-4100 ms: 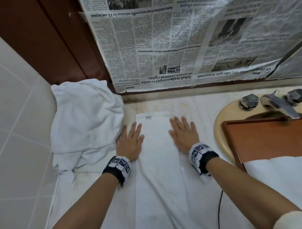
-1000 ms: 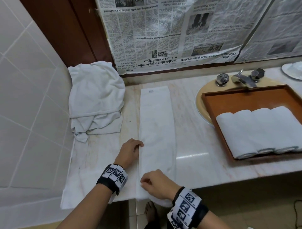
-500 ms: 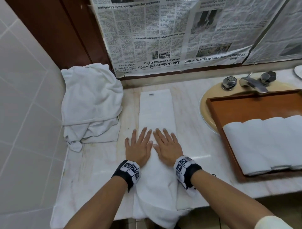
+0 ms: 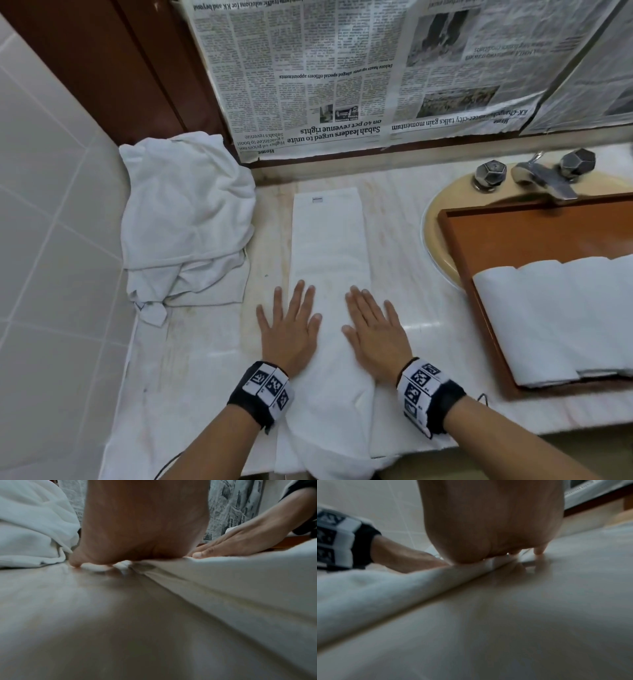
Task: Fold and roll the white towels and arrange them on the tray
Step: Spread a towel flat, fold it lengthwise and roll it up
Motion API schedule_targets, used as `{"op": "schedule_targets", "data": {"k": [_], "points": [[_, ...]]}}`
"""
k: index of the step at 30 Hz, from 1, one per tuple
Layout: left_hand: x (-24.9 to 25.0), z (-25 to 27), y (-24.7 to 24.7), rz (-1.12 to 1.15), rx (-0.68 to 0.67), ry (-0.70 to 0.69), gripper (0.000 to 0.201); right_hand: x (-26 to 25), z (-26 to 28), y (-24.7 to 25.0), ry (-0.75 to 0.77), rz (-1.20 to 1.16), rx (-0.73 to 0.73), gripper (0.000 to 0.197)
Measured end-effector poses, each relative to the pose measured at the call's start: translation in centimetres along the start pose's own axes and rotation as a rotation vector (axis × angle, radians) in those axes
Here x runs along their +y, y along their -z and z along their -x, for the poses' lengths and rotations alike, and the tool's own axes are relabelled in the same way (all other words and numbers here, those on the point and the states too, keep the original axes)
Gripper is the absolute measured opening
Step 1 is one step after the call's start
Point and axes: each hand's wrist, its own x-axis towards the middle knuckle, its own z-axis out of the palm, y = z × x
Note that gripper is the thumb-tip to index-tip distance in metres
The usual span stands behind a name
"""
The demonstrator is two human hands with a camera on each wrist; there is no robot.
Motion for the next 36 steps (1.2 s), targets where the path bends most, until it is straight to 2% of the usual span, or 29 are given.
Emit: {"op": "schedule_targets", "data": {"k": [4, 7, 8, 9, 12, 13, 16, 19, 22, 24, 29, 31, 33, 35, 36], "points": [[1.7, -2.9, 0.7, -0.016, 0.014, 0.032, 0.061, 2.6, -4.1, 2.3, -0.023, -0.001, -0.097, 0.069], [2.8, -6.3, 1.8, 0.011, 0.043, 0.066, 0.058, 4.8, -8.2, 4.4, 0.078, 0.092, -0.089, 0.097], [3.1, -7.5, 2.1, 0.008, 0.043, 0.077, 0.058, 5.6, -9.6, 4.9, 0.09, 0.087, -0.112, 0.101], [3.3, -8.7, 2.4, 0.001, 0.04, 0.085, 0.058, 6.1, -10.8, 5.5, 0.087, 0.09, -0.137, 0.098], [3.6, -11.4, 3.5, -0.015, 0.018, 0.087, 0.059, 7.1, -13.4, 6.7, 0.052, 0.088, -0.117, 0.064], [3.5, -11.8, 3.9, -0.002, 0.011, 0.091, 0.058, 7.1, -13.7, 7.0, 0.047, 0.071, -0.102, 0.058], [3.2, -10.6, 4.2, 0.11, 0.024, 0.113, 0.058, 6.3, -11.9, 6.4, 0.115, 0.009, -0.038, 0.058], [4.0, -6.3, 2.6, 0.133, 0.042, 0.032, 0.057, 4.4, -7.6, 4.1, 0.189, -0.005, -0.04, 0.064], [4.6, -2.8, 0.3, 0.021, 0.022, -0.031, 0.057, 3.8, -4.7, 2.5, 0.13, 0.011, -0.029, 0.061], [3.7, -2.6, -0.1, -0.013, 0.033, -0.004, 0.059, 4.6, -4.1, 2.6, 0.065, 0.032, -0.04, 0.063], [1.9, -2.2, 0.9, 0.013, 0.003, 0.121, 0.061, 6.5, -2.7, 3.7, -0.162, 0.033, -0.038, 0.054], [3.0, -0.6, 0.9, 0.071, 0.011, 0.109, 0.06, 5.4, -1.2, 3.5, -0.11, 0.018, -0.015, 0.054], [4.5, 1.6, 0.2, 0.06, -0.011, 0.028, 0.057, 3.9, 0.6, 2.9, -0.007, -0.019, -0.037, 0.065], [5.3, 3.1, -0.7, 0.026, -0.039, -0.003, 0.055, 3.6, 1.9, 2.4, -0.006, -0.032, -0.084, 0.073], [5.0, 3.3, -0.9, 0.021, -0.035, 0.012, 0.054, 4.0, 2.1, 2.2, -0.036, -0.029, -0.086, 0.07]]}}
